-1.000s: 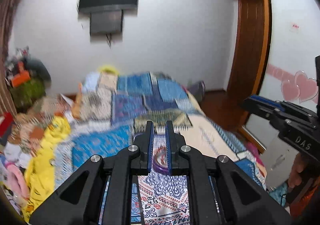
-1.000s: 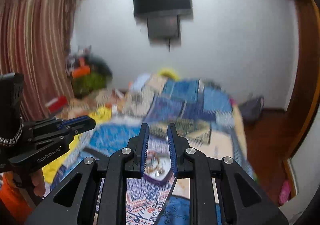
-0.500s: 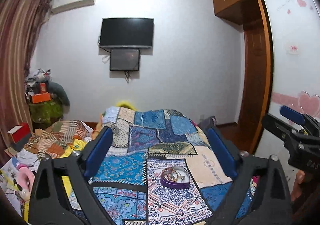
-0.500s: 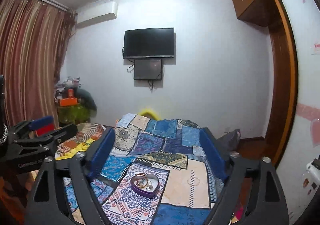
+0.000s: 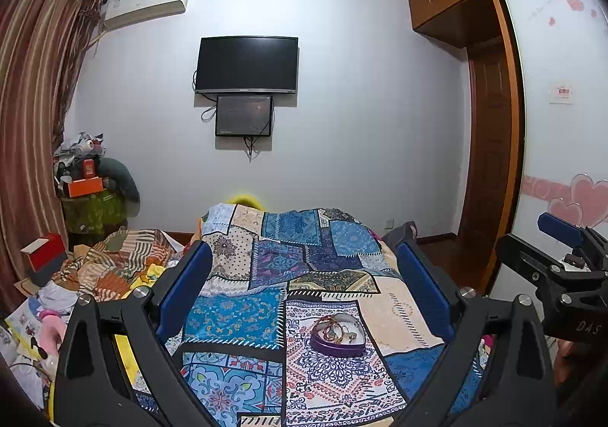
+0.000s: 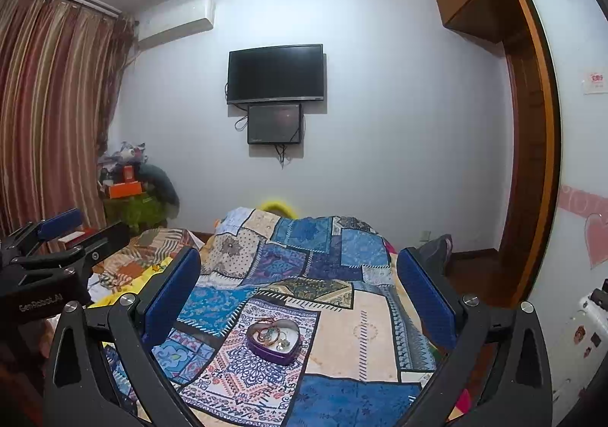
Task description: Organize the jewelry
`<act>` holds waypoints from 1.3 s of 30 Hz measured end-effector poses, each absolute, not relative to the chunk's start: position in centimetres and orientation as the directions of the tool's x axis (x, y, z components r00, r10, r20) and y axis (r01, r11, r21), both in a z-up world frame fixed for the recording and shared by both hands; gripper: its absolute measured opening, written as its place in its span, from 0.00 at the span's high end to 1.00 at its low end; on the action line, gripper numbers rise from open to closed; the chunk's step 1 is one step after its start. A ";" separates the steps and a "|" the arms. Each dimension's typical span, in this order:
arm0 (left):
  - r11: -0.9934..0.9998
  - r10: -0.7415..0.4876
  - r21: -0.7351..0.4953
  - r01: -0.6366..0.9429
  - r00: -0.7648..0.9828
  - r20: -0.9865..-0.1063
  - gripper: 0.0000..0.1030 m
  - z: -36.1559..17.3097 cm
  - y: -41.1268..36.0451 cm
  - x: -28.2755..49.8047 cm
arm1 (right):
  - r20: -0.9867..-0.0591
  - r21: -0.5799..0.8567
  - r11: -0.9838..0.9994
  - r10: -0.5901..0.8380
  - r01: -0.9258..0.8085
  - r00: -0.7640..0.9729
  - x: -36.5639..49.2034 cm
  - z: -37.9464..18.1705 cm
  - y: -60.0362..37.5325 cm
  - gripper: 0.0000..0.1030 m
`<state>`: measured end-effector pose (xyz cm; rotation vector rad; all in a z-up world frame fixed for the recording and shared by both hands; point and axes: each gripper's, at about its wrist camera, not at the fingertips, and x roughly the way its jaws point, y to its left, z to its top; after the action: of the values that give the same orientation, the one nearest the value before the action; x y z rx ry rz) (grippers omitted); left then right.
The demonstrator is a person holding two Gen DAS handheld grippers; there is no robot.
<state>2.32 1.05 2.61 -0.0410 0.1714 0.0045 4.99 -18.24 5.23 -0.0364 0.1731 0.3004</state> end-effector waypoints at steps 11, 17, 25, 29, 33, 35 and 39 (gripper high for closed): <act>0.999 -0.002 -0.033 -0.004 0.983 -0.182 0.04 2.2 0.5 2.4 | -0.191 -0.002 0.953 0.296 -0.302 0.936 4.9 5.0 -18.2 0.01; 0.999 -0.003 -0.035 -0.003 0.983 -0.183 0.04 2.3 0.5 2.5 | -0.194 0.002 0.953 0.299 -0.304 0.934 5.0 5.2 -18.4 0.01; 0.999 -0.005 -0.036 -0.002 0.982 -0.186 0.04 2.2 0.5 2.6 | -0.202 0.005 0.953 0.299 -0.304 0.933 5.0 5.3 -18.5 0.01; 0.999 -0.003 -0.040 -0.004 0.982 -0.188 0.04 2.1 0.5 2.8 | -0.205 0.007 0.952 0.300 -0.305 0.932 5.1 5.3 -18.5 0.01; 0.999 -0.005 -0.040 -0.003 0.982 -0.189 0.04 1.8 0.4 2.8 | -0.207 0.006 0.952 0.300 -0.305 0.931 5.1 5.4 -18.6 0.01; 0.999 -0.005 -0.038 -0.002 0.982 -0.187 0.04 1.8 0.4 2.8 | -0.208 0.008 0.952 0.300 -0.305 0.931 5.2 5.3 -18.6 0.01; 0.999 -0.008 -0.035 0.002 0.982 -0.187 0.04 1.8 0.2 2.7 | -0.211 0.015 0.952 0.301 -0.305 0.930 5.3 5.2 -18.6 0.01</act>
<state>2.74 0.18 1.78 -0.0347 0.1882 -0.0049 5.33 -18.59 5.15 -0.0176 0.2129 0.3103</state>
